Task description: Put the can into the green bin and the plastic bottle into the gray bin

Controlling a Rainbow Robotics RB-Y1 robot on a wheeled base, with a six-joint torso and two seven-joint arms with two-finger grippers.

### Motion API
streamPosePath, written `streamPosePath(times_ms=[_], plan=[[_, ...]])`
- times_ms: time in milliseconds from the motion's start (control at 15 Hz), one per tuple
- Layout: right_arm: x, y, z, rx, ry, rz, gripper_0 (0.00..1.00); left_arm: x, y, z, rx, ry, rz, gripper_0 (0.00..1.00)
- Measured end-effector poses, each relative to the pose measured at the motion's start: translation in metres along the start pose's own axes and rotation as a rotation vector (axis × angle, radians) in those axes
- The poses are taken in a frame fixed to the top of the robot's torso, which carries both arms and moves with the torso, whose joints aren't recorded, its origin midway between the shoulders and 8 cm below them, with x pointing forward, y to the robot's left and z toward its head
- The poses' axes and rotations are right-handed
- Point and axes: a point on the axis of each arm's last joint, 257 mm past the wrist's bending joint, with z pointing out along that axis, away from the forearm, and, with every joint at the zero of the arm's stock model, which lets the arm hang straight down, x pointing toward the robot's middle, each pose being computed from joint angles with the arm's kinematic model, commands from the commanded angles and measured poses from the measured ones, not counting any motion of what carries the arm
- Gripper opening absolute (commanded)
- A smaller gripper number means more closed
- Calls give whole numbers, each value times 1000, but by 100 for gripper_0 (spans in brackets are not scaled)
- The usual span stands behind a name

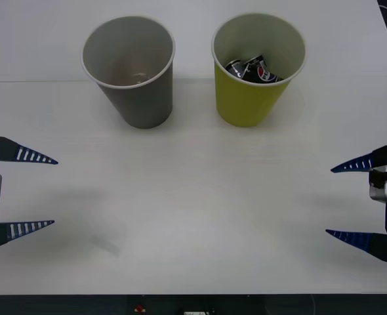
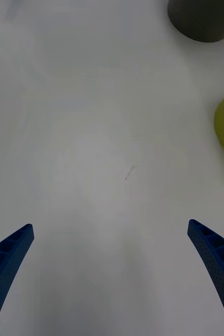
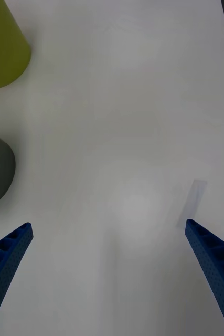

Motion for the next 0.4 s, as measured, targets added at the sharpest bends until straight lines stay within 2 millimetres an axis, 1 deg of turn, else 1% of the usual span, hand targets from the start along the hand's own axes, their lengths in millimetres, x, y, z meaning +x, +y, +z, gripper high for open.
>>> streamPosePath(times_ms=[133,400], plan=[[2,1,-1,-6,7,-15,100,0,0,0,0,0,0,100],[-2,2,-2,-12,-7,-27,100,0,0,0,0,0,0,100]])
